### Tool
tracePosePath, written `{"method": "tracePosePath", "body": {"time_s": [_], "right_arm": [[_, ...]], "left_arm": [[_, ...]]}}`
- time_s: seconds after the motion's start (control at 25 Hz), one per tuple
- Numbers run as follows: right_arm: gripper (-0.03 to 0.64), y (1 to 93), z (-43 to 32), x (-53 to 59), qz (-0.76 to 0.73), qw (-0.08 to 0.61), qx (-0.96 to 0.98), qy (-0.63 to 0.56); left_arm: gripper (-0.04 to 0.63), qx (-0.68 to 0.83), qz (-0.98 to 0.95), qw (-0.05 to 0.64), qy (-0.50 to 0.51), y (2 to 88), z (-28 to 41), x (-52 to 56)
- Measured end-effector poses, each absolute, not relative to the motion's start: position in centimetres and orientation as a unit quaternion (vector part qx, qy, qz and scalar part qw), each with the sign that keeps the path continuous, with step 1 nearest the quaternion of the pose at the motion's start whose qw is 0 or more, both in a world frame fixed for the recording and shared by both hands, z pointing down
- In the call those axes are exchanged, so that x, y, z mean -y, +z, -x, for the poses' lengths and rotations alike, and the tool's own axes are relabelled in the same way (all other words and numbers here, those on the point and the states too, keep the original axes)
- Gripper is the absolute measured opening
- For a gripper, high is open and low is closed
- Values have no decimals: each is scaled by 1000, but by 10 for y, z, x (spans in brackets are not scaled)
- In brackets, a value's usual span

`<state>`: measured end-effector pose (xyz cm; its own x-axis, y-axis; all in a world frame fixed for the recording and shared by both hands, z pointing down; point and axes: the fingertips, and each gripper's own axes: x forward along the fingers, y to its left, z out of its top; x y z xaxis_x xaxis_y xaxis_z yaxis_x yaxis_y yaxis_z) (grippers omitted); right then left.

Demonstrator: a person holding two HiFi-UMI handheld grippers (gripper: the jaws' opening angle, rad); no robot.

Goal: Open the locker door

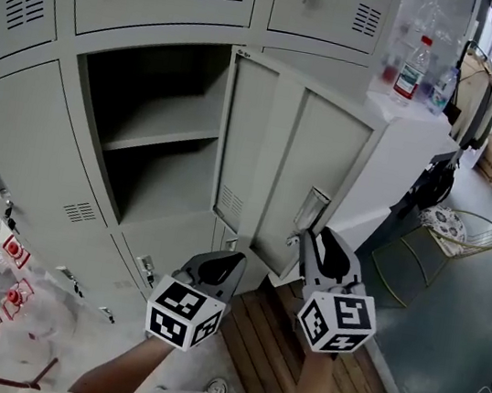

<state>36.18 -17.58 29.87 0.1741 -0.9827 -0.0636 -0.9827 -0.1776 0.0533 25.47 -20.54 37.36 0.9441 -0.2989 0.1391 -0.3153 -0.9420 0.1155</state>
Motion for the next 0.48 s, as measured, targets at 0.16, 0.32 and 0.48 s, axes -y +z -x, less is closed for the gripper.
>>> {"method": "tracePosePath", "body": {"time_s": [0.16, 0.32, 0.48], "right_arm": [[118, 300, -354, 173, -767, -2, 641, -38], [118, 299, -346, 167, -770, 1, 636, -43], [118, 298, -335, 160, -774, 6, 632, -49]], "left_arm": [[6, 156, -984, 68, 60, 372, -248, 204], [6, 156, -984, 67, 59, 371, -240, 202], [6, 157, -984, 67, 57, 369, -231, 202]]}}
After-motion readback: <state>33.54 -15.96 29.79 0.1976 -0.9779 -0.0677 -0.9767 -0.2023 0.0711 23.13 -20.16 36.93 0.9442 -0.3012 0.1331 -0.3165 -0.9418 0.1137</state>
